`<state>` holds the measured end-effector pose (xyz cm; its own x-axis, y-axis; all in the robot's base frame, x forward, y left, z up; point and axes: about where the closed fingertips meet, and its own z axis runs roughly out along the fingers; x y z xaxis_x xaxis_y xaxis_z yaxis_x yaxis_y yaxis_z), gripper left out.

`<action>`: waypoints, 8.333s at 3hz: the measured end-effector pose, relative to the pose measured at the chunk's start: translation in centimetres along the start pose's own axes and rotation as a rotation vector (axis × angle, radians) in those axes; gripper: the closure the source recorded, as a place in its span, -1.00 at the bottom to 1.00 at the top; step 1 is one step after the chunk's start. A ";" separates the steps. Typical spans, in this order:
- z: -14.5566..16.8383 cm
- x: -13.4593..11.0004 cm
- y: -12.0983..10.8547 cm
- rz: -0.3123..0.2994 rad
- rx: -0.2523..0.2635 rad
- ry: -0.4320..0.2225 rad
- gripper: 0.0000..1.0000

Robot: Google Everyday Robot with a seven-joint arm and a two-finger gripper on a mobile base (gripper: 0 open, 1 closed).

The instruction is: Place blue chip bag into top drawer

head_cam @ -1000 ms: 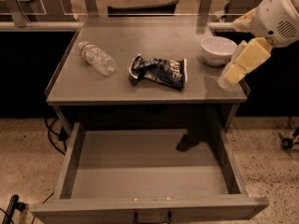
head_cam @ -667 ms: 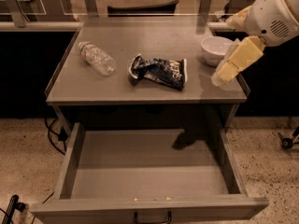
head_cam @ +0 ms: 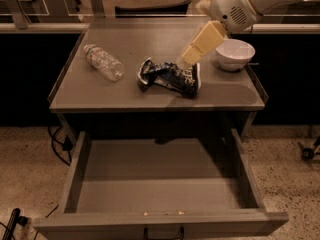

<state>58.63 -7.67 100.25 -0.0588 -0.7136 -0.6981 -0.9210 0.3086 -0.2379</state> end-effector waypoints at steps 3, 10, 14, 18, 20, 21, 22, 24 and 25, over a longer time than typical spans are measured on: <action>9.3 1.1 -1.4 0.052 -0.090 0.137 -1.00; 18.6 8.0 -2.8 0.226 -0.205 0.248 0.47; 17.0 8.5 -2.2 0.240 -0.209 0.230 1.00; 3.1 13.9 9.0 0.383 -0.078 0.208 1.00; 8.7 15.0 15.2 0.419 -0.180 0.198 1.00; 12.2 16.7 18.1 0.455 -0.225 0.203 1.00; 16.0 19.3 20.0 0.497 -0.243 0.225 1.00; 23.7 22.6 20.6 0.553 -0.211 0.266 0.95; 23.7 22.6 20.6 0.553 -0.211 0.266 0.54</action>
Offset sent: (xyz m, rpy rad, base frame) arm 0.0466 0.0534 -0.0685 -0.1313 0.1407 -0.0113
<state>47.50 -2.53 63.52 -0.6143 -0.6246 -0.4822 -0.7819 0.5640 0.2655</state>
